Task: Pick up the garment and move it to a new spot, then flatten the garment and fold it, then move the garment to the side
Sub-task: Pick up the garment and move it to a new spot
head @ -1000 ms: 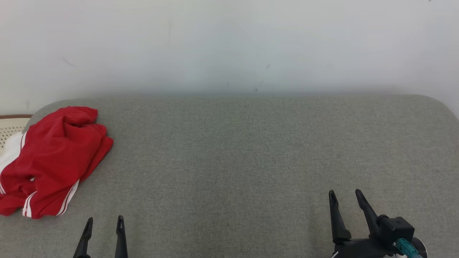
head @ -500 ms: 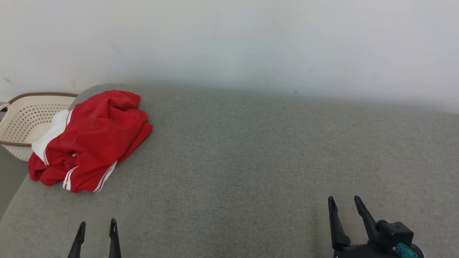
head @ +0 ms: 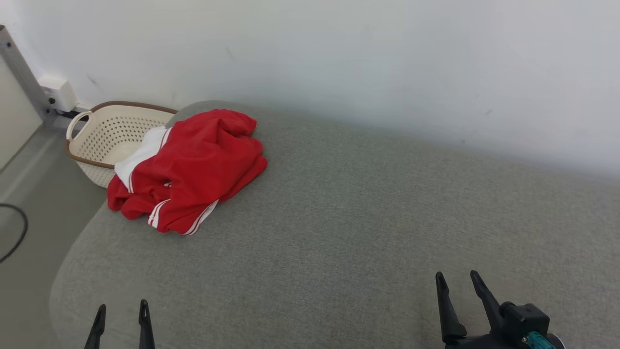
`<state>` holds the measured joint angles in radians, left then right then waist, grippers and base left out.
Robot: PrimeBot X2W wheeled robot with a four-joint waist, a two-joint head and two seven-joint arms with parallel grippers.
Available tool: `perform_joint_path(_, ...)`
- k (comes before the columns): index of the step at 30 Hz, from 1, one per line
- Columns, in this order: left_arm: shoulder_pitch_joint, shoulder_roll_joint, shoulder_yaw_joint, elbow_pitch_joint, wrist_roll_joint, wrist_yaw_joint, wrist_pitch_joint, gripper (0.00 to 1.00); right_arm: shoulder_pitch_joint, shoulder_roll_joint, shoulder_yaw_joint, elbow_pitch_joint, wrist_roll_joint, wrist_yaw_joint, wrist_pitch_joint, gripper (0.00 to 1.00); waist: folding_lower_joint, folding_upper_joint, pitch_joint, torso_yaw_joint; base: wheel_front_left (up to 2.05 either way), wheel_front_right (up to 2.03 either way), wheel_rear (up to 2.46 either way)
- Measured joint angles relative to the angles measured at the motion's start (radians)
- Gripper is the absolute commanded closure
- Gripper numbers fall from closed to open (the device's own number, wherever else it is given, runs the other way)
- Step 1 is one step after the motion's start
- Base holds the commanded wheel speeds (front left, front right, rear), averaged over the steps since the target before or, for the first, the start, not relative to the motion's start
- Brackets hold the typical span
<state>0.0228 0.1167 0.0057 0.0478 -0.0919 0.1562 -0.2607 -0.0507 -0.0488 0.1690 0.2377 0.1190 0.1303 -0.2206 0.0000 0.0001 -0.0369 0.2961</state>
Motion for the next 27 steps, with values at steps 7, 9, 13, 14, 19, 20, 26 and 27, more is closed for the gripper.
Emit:
perform_joint_path(7,0.014,0.001,0.013,-0.005,-0.002,0.006,0.0,0.0,0.001,0.0,0.014,0.008,0.005,0.0,-0.005,0.0,0.0,-0.0001,-0.01,0.077,0.0,0.0,0.0)
perform_joint_path(9,0.019,0.002,0.017,-0.007,-0.003,0.007,0.0,0.0,0.001,0.0,0.019,0.012,0.008,0.0,-0.008,0.0,0.0,-0.0001,-0.014,0.097,0.0,0.0,0.0)
perform_joint_path(13,0.021,0.008,0.028,-0.009,-0.005,0.008,0.0,0.0,0.001,0.0,0.029,0.021,0.016,0.0,-0.009,0.0,0.0,-0.0001,-0.022,0.131,0.0,0.0,0.0)
perform_joint_path(14,0.025,0.009,0.03,-0.01,-0.006,0.009,0.0,0.0,0.0,0.0,0.031,0.024,0.02,0.0,-0.01,0.0,0.0,-0.0001,-0.024,0.138,0.0,0.0,0.0)
perform_joint_path(19,0.038,0.012,0.042,-0.013,-0.021,0.013,0.0,0.0,0.0,0.0,0.04,0.031,0.023,0.0,-0.014,0.0,0.0,-0.0001,-0.031,0.151,0.0,0.0,0.0)
perform_joint_path(20,0.038,0.012,0.043,-0.013,-0.022,0.013,0.0,0.0,0.0,0.0,0.042,0.032,0.023,0.0,-0.014,0.0,0.0,-0.0001,-0.031,0.149,0.0,0.0,0.0)
perform_joint_path(26,0.032,0.011,0.047,-0.021,-0.04,0.005,0.0,0.0,-0.004,0.0,0.047,0.038,0.025,0.0,-0.014,0.0,0.0,-0.0001,-0.029,0.128,0.0,0.0,0.0)
perform_joint_path(27,0.024,0.011,0.051,-0.023,-0.05,0.003,0.0,0.0,-0.006,0.0,0.049,0.038,0.025,0.0,-0.014,0.0,0.0,0.0,-0.028,0.123,0.0,0.0,0.0)
